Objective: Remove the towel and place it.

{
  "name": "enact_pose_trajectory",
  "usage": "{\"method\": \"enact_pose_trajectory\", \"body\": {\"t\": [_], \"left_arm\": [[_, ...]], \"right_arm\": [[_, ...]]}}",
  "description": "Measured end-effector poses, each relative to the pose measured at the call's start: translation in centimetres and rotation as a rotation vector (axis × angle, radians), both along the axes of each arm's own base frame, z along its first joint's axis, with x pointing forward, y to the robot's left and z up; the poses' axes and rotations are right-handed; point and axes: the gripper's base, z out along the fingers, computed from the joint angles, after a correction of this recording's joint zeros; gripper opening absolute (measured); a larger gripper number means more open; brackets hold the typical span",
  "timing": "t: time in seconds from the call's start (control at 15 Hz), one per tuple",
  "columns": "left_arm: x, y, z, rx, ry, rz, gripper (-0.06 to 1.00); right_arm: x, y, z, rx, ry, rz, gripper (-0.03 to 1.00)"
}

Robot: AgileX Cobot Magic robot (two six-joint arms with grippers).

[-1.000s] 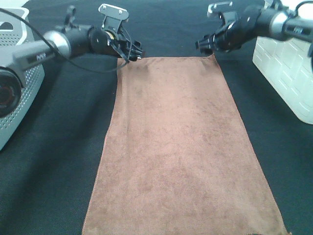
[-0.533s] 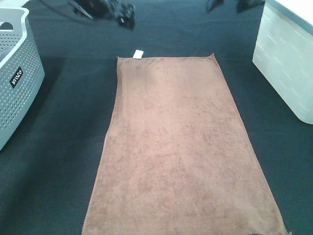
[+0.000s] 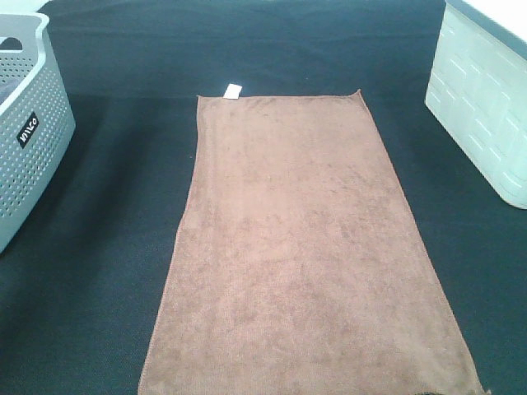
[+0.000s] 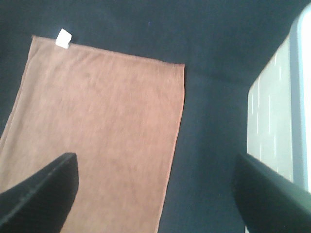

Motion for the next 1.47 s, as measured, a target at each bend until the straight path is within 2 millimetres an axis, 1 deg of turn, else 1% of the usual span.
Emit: {"method": "enact_pose_trajectory", "body": {"t": [0.13,0.2,0.27,0.33,0.4,0.47,0.53,0.6,0.73,0.8,0.87,0.93,1.0,1.07,1.13,1.2,1.27,1.4,1.47], "left_arm": [[-0.5,0.5,0.8,0.023,-0.015,0.044,0.99],[-1.1,0.6,1.2,0.028,-0.010,0.049,0.99],[-1.9,0.8,1.3,0.036,0.008,0.050,0.99],[-3.1,1.0,1.7,0.045,0.026,0.051,0.99],[-4.5,1.2,1.6,0.056,0.060,0.051,0.99],[-6.3,1.5,1.5,0.064,0.095,0.051,0.99],[-8.2,1.7,0.6,0.071,0.144,0.049,0.99],[-10.2,2.0,-0.3,0.067,0.166,0.056,0.99],[-15.0,2.6,-0.5,0.050,0.144,0.078,0.99],[-17.7,2.9,-0.8,0.035,0.127,0.093,0.99],[-20.6,3.3,-0.5,0.016,0.082,0.105,0.99],[-23.5,3.6,0.0,-0.002,0.027,0.114,0.99],[-26.1,4.0,-0.1,-0.009,-0.001,0.118,0.99],[-29.8,4.5,-0.4,-0.009,-0.042,0.120,0.99],[-31.9,4.8,-0.4,-0.010,-0.081,0.120,0.99],[-34.1,5.2,-0.4,-0.017,-0.131,0.120,0.99],[-35.9,5.4,-0.6,-0.022,-0.171,0.121,0.99],[-39.4,5.9,-1.7,-0.034,-0.235,0.123,0.99],[-41.1,6.1,-2.1,-0.042,-0.274,0.125,0.99]], "right_arm": [[-0.8,-0.1,1.1,0.017,-0.015,-0.018,0.81],[-1.4,-0.1,2.0,0.028,-0.035,-0.022,0.81],[-2.4,-0.2,3.0,0.041,-0.050,-0.026,0.81],[-3.9,-0.4,4.0,0.046,-0.061,-0.031,0.81],[-5.6,-0.6,4.5,0.047,-0.055,-0.030,0.80],[-7.7,-0.8,4.6,0.047,-0.034,-0.030,0.80],[-10.2,-1.1,4.1,0.043,0.005,-0.028,0.80],[-12.9,-1.5,3.1,0.036,0.051,-0.027,0.80],[-18.4,-2.2,0.8,0.027,0.130,-0.035,0.80],[-21.5,-2.6,-0.9,0.027,0.173,-0.046,0.80],[-24.4,-3.0,-2.5,0.031,0.209,-0.065,0.80],[-26.7,-3.3,-3.6,0.037,0.220,-0.080,0.80],[-28.9,-3.6,-4.5,0.041,0.215,-0.086,0.80],[-31.9,-3.9,-5.5,0.053,0.180,-0.087,0.80],[-32.9,-4.1,-5.6,0.059,0.153,-0.086,0.80],[-35.7,-4.4,-5.8,0.080,0.071,-0.088,0.80],[-37.3,-4.6,-5.8,0.092,0.010,-0.087,0.80],[-40.4,-5.0,-6.2,0.113,-0.113,-0.081,0.80],[-41.6,-5.2,-6.4,0.119,-0.164,-0.080,0.80]]}}
